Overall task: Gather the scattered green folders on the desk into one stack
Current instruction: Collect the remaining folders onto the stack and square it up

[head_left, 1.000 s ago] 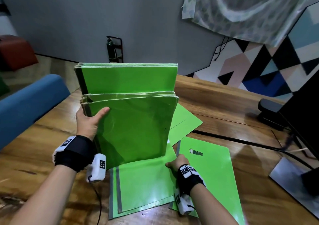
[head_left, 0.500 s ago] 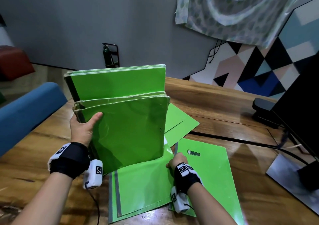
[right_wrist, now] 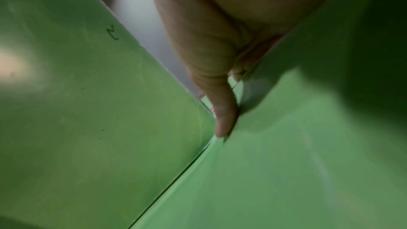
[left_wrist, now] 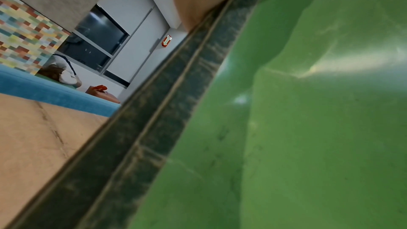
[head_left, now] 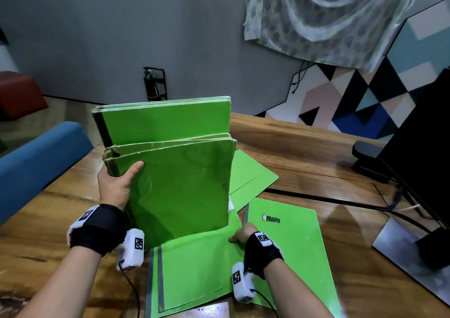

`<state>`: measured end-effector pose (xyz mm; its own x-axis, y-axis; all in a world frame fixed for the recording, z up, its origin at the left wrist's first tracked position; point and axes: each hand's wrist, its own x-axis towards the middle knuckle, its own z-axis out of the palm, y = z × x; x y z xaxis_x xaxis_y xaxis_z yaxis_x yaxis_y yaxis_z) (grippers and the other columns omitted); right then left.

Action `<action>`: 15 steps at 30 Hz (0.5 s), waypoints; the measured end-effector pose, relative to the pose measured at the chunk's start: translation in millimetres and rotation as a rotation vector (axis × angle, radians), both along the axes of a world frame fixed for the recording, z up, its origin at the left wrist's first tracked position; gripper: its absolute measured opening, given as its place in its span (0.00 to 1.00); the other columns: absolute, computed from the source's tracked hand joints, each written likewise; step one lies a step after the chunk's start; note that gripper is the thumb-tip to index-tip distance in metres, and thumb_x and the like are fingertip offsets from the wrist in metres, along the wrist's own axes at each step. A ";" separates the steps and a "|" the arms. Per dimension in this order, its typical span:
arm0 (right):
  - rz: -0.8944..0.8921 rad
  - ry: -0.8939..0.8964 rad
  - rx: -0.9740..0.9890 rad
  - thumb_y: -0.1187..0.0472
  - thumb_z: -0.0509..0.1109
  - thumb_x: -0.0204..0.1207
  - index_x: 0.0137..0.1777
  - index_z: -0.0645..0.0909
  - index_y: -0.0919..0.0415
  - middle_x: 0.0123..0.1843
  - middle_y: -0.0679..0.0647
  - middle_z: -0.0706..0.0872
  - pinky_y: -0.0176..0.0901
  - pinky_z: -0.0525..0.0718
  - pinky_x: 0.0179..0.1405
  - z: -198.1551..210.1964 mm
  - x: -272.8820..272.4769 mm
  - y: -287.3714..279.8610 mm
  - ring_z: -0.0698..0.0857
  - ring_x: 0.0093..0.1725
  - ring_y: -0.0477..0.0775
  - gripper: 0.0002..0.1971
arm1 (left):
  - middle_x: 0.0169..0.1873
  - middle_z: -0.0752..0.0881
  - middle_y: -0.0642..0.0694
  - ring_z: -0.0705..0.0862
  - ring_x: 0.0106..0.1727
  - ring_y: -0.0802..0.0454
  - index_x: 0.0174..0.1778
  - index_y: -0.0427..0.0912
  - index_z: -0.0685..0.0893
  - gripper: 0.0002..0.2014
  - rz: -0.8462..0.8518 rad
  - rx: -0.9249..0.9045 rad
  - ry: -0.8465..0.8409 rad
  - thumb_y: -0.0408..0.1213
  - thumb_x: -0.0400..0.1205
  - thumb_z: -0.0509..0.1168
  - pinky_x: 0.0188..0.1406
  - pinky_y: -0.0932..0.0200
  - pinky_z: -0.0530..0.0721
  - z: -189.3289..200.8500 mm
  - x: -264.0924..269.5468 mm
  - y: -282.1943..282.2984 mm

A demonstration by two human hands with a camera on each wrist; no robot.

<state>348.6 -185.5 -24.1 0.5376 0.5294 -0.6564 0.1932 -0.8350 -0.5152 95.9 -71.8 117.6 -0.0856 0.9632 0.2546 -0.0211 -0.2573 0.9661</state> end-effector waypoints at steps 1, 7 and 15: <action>-0.010 0.004 0.017 0.59 0.73 0.73 0.72 0.68 0.70 0.49 0.56 0.83 0.39 0.84 0.42 -3.6 -0.3 -0.6 0.80 0.38 0.49 0.31 | 0.48 0.81 0.39 0.79 0.53 0.48 0.53 0.40 0.77 0.15 0.006 -0.005 0.000 0.34 0.72 0.72 0.62 0.48 0.77 0.1 -0.5 0.0; -0.098 -0.081 0.214 0.64 0.70 0.74 0.76 0.67 0.61 0.69 0.63 0.79 0.41 0.82 0.42 19.8 33.2 -12.5 0.74 0.30 0.45 0.30 | 0.58 0.81 0.36 0.80 0.61 0.38 0.62 0.33 0.75 0.39 0.151 -0.074 -0.097 0.57 0.62 0.74 0.71 0.38 0.74 -8.5 -24.6 8.3; -0.061 -0.409 0.337 0.60 0.68 0.77 0.74 0.72 0.60 0.72 0.61 0.79 0.52 0.77 0.65 98.5 88.6 -48.0 0.83 0.61 0.59 0.25 | 0.43 0.79 0.49 0.75 0.53 0.48 0.56 0.40 0.75 0.28 0.147 -0.025 -0.052 0.48 0.65 0.74 0.60 0.53 0.75 -3.6 -24.7 10.5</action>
<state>437.2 -233.5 74.4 0.7502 0.6346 -0.1857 0.3908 -0.6521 -0.6496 71.2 -61.3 114.0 -0.2385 0.9454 0.2220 -0.0357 -0.2370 0.9709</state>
